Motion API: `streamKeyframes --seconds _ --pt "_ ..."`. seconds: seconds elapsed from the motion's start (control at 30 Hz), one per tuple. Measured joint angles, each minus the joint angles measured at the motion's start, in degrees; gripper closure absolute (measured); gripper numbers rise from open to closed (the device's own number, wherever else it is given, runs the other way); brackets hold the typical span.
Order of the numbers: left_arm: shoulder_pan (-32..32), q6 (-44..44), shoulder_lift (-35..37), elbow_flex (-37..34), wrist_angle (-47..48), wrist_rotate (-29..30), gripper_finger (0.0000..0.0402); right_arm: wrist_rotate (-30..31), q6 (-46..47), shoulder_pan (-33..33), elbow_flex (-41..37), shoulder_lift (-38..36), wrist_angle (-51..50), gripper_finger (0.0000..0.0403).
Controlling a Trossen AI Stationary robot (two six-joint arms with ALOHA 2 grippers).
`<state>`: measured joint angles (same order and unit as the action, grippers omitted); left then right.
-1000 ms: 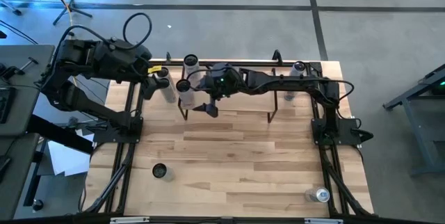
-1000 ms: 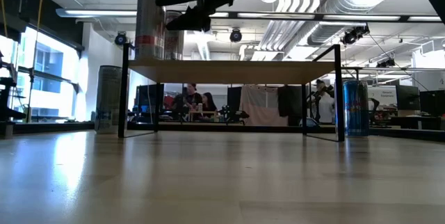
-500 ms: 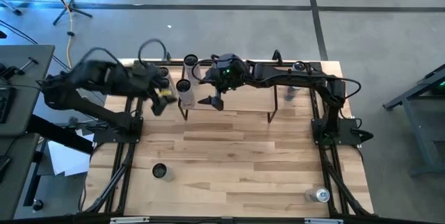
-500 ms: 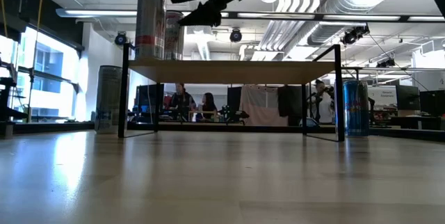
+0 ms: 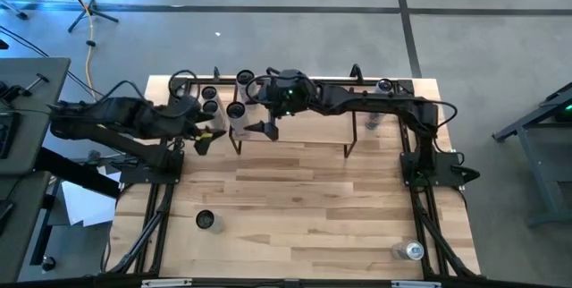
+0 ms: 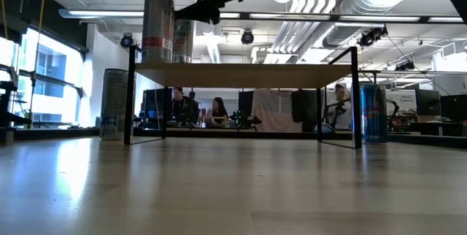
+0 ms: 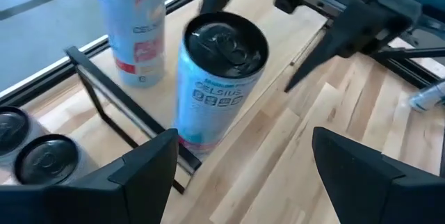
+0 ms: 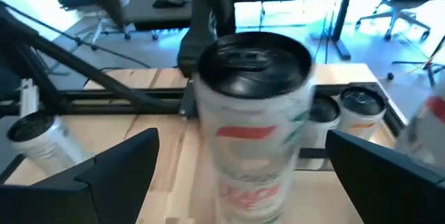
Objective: Place canned beverage on shelf
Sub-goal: Put the white pink soda can on the shelf aligned with the other white pink soda can
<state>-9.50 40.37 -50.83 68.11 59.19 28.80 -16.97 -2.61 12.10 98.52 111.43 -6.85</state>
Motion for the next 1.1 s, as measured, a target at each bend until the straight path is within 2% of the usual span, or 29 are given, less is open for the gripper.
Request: streamKeyframes --seconds 0.2,0.57,0.93,1.1 --pt "0.02 -1.34 -0.05 -6.17 -6.75 -0.44 0.0103 -0.63 0.78 0.02 -0.02 1.51 1.81 0.0005" --pt "0.15 0.51 0.02 -6.7 -6.21 -1.23 0.0103 -3.09 1.55 -0.17 -0.02 3.99 7.11 0.0008" --pt "0.15 1.5 -0.17 -6.7 -6.03 -1.19 0.0103 -3.06 0.15 -0.17 -0.02 3.99 8.42 0.0106" --pt "0.15 1.51 -0.29 -6.7 -5.95 3.33 0.0103 -3.09 0.04 -0.16 -0.02 3.99 8.37 0.0141"
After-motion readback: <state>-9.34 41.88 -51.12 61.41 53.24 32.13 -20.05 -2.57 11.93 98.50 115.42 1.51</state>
